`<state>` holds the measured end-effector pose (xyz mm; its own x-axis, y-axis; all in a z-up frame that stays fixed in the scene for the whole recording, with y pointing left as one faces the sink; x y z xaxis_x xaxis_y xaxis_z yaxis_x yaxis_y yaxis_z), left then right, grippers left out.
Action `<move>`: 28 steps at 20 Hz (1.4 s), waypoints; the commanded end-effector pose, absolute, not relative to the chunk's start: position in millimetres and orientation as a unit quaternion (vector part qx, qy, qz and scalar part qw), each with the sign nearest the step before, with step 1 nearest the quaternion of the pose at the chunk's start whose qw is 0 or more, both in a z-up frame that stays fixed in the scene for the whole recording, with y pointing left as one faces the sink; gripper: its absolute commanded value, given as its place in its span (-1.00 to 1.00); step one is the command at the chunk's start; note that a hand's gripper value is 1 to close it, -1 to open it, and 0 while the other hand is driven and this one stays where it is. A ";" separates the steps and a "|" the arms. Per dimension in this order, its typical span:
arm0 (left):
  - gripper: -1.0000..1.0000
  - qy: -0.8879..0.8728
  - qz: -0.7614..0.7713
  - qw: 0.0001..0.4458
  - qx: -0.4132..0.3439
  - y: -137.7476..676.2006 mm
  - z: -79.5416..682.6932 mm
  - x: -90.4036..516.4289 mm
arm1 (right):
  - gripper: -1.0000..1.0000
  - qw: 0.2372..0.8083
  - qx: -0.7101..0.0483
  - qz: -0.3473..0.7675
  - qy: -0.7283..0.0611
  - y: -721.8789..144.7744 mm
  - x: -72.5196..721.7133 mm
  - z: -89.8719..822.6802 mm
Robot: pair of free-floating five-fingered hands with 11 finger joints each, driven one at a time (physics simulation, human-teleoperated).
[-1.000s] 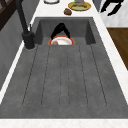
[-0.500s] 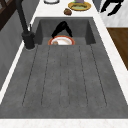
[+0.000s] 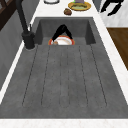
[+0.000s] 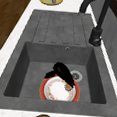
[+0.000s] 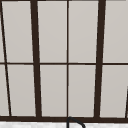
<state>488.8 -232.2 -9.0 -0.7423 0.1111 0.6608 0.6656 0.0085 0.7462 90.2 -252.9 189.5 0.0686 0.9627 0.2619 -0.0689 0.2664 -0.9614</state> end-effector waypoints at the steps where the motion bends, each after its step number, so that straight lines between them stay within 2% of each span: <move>1: -1.00 -0.670 -0.632 0.240 -0.306 -232.2 -24.2 506.3 | 0.00 0.596 -0.424 0.433 -0.528 -252.9 90.2 189.5; 11: -1.00 -0.670 -0.632 0.241 -0.306 -233.9 -89.3 537.3 | 0.00 0.596 -0.424 0.433 -0.528 -252.9 90.2 189.5; 17: -1.00 -0.667 -0.630 0.247 -0.312 -233.0 -84.9 543.3 | 0.00 0.596 -0.424 0.433 -0.528 -252.9 90.2 189.5; 18: 1.00 -0.667 -0.628 0.246 -0.316 -226.3 -84.3 545.6 | 0.00 0.596 -0.424 0.433 -0.528 -252.9 90.2 189.5; 23: 1.00 -0.691 -0.658 0.162 -0.252 -232.7 -69.0 541.9 | 0.00 0.596 -0.424 0.433 -0.528 -252.9 90.2 189.5; 25: 1.00 -0.687 -0.662 0.169 -0.249 -236.5 -61.7 535.6 | 0.00 0.596 -0.424 0.433 -0.528 -252.9 90.2 189.5; 28: 1.00 -0.698 -0.664 0.147 -0.223 -236.5 -53.6 531.2 | 0.00 0.596 -0.424 0.433 -0.528 -252.9 90.2 189.5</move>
<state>536.3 -232.1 -51.2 -0.8467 0.1169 0.5191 0.5251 0.0260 0.8507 90.2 -252.9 189.5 0.0686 0.9627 0.2619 -0.0689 0.2664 -0.9614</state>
